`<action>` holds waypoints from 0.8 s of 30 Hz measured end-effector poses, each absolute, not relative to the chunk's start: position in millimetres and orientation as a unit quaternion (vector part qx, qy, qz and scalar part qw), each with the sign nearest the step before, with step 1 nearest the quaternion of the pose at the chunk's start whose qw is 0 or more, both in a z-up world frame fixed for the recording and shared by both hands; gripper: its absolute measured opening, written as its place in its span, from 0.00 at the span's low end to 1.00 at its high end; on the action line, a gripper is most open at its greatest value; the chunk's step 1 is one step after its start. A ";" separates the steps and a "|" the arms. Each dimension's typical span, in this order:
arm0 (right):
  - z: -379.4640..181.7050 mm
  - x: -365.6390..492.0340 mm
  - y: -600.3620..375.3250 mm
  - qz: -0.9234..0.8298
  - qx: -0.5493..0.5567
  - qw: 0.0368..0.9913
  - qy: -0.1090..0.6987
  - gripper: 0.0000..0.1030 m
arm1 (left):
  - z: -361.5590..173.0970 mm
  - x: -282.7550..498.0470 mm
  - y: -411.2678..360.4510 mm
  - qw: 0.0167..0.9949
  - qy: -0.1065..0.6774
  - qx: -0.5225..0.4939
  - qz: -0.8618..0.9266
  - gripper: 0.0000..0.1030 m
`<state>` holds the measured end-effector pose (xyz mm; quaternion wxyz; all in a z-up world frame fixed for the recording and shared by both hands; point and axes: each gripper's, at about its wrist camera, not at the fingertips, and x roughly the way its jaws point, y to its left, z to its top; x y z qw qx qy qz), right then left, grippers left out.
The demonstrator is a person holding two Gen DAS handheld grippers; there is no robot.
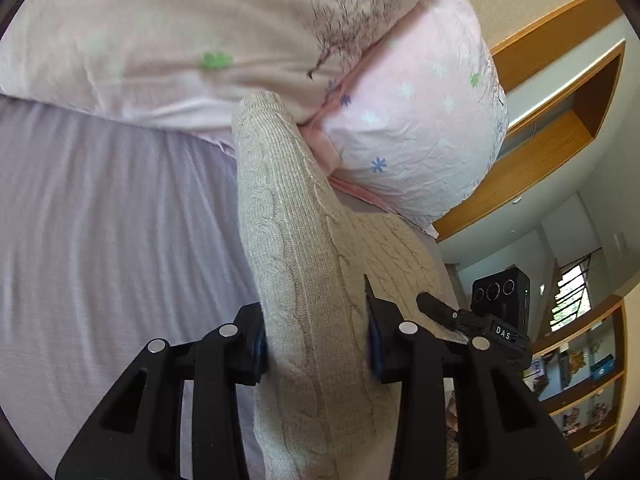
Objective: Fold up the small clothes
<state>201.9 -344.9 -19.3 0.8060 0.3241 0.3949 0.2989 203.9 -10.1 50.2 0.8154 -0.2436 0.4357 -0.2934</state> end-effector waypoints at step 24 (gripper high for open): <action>-1.4 170.1 -326.9 0.151 0.278 0.887 0.338 0.15 | 65.7 142.1 43.5 0.875 0.399 -0.137 -0.236 0.63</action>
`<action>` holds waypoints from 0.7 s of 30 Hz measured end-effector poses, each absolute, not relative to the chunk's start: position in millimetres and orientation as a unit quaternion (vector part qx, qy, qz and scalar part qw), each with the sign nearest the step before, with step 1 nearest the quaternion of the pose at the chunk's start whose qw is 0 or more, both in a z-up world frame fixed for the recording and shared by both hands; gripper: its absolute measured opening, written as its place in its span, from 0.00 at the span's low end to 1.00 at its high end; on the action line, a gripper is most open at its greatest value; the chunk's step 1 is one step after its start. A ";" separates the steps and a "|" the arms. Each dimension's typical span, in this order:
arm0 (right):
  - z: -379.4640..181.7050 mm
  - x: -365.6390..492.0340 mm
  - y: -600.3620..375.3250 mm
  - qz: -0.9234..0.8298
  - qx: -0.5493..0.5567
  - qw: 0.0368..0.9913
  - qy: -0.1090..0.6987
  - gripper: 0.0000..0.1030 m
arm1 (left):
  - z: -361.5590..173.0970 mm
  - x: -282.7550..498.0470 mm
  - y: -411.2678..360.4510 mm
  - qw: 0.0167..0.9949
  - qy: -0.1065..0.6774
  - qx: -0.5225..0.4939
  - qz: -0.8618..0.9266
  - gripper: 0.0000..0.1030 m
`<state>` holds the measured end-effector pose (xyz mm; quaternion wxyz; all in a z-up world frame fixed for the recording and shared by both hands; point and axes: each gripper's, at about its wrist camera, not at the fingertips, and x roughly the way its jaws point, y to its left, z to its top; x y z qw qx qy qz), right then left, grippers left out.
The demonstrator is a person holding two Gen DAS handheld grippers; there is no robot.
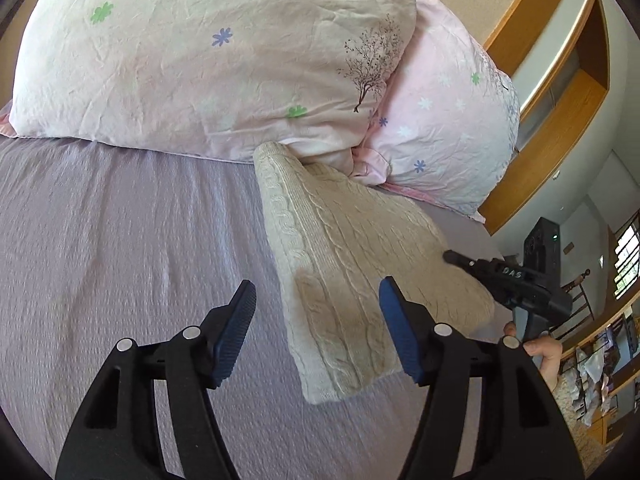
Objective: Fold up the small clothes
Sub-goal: 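Release the folded sweater and lift both grippers away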
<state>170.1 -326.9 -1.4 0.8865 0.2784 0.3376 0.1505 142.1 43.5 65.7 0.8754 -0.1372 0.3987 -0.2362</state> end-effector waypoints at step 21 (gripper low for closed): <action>3.6 82.4 -284.9 0.047 0.081 0.927 0.364 0.98 | 15.9 86.9 1.5 0.891 0.447 0.028 -0.074 0.99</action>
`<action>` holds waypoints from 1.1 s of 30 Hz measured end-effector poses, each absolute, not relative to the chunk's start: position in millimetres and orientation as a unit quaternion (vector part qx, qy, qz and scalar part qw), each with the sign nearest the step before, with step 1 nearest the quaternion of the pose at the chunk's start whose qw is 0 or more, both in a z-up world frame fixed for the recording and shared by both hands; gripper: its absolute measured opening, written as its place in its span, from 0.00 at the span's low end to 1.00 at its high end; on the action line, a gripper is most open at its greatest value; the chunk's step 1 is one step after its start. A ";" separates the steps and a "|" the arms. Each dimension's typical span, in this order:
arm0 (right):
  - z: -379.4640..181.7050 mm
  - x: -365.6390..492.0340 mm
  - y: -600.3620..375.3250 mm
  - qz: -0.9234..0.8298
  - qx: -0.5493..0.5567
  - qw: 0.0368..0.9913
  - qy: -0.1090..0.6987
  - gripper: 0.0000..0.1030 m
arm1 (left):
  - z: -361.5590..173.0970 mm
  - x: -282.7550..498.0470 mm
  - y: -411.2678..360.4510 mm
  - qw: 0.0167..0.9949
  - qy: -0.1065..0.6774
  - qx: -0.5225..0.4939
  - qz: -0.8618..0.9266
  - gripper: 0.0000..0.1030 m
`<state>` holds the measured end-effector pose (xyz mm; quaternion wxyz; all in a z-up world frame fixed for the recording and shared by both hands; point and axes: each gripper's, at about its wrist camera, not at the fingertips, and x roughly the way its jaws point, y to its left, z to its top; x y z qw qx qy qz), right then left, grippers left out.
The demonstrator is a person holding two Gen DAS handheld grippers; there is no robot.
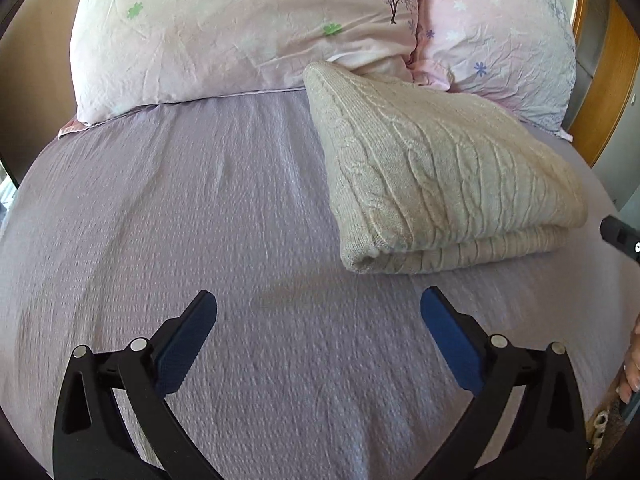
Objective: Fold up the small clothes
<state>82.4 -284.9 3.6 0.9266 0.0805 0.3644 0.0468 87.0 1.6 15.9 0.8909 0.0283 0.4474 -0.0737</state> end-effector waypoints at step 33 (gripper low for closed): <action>-31.6 93.4 -237.9 0.016 0.004 0.912 0.410 0.98 | 8.2 89.9 -7.2 0.889 0.450 0.050 -0.066 0.99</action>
